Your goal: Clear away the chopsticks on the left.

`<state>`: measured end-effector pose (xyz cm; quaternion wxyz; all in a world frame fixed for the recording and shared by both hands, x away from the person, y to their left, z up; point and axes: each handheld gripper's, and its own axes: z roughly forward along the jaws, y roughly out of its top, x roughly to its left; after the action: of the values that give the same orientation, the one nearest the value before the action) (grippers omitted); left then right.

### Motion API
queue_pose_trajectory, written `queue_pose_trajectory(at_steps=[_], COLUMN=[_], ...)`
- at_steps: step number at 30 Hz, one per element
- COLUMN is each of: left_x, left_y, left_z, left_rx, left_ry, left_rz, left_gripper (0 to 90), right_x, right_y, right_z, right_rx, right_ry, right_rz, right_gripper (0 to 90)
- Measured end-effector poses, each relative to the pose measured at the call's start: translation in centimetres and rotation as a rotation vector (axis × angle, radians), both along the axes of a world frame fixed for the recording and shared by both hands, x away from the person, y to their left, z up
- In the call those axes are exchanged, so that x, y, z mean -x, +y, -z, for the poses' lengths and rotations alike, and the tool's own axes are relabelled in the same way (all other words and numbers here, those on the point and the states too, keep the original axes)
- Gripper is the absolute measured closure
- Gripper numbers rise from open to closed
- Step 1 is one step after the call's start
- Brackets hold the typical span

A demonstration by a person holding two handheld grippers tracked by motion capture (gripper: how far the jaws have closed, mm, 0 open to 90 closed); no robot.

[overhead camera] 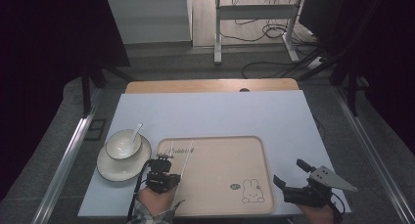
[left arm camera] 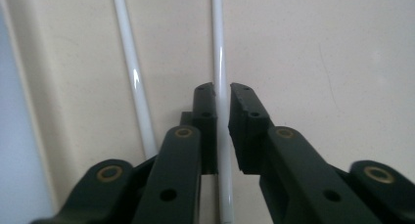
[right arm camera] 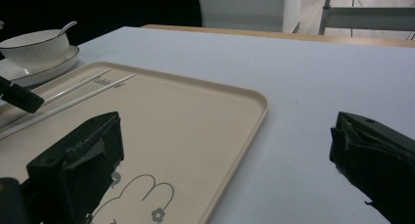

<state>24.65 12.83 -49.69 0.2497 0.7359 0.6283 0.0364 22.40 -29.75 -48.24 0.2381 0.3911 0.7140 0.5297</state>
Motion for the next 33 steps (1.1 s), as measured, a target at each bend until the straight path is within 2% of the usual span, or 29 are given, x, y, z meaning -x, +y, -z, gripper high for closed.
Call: queue_pose_trajectory(at_steps=[3, 8, 16, 21, 25, 31, 33], left_x=[-0.4, -1.4, -2.8, -3.6, -4.2, -4.7, -4.8], left_y=[0.0, -0.7, -2.7, -3.2, -3.1, -2.8, -2.7], left_z=[-0.5, -0.8, -0.4, 0.4, 0.7, 1.0, 1.1], left_rx=[0.008, 0.012, 0.003, -0.006, -0.011, -0.009, -0.03], left_ry=[-0.012, -0.007, -0.019, -0.021, -0.027, -0.026, -0.027], left_rz=[0.009, 0.047, 0.067, 0.051, 0.023, 0.011, 0.011], left_gripper=[90.0, 90.0, 90.0, 90.0, 90.0, 90.0, 90.0], right_x=[0.0, 0.0, -0.1, -0.1, -0.1, -0.1, -0.1], right_y=[0.1, 0.1, 0.1, 0.0, 0.0, -0.1, -0.2], right_z=[0.0, 0.1, 0.1, 0.0, 0.0, 0.0, 0.0], right_rx=[0.001, 0.003, 0.005, 0.002, -0.002, -0.007, -0.006], right_ry=[0.003, 0.007, 0.012, 0.011, 0.009, 0.009, 0.01], right_rz=[0.0, -0.003, -0.006, -0.007, -0.01, -0.01, -0.012], right_gripper=[0.0, 0.0, 0.0, 0.0, 0.0, 0.0, 0.0])
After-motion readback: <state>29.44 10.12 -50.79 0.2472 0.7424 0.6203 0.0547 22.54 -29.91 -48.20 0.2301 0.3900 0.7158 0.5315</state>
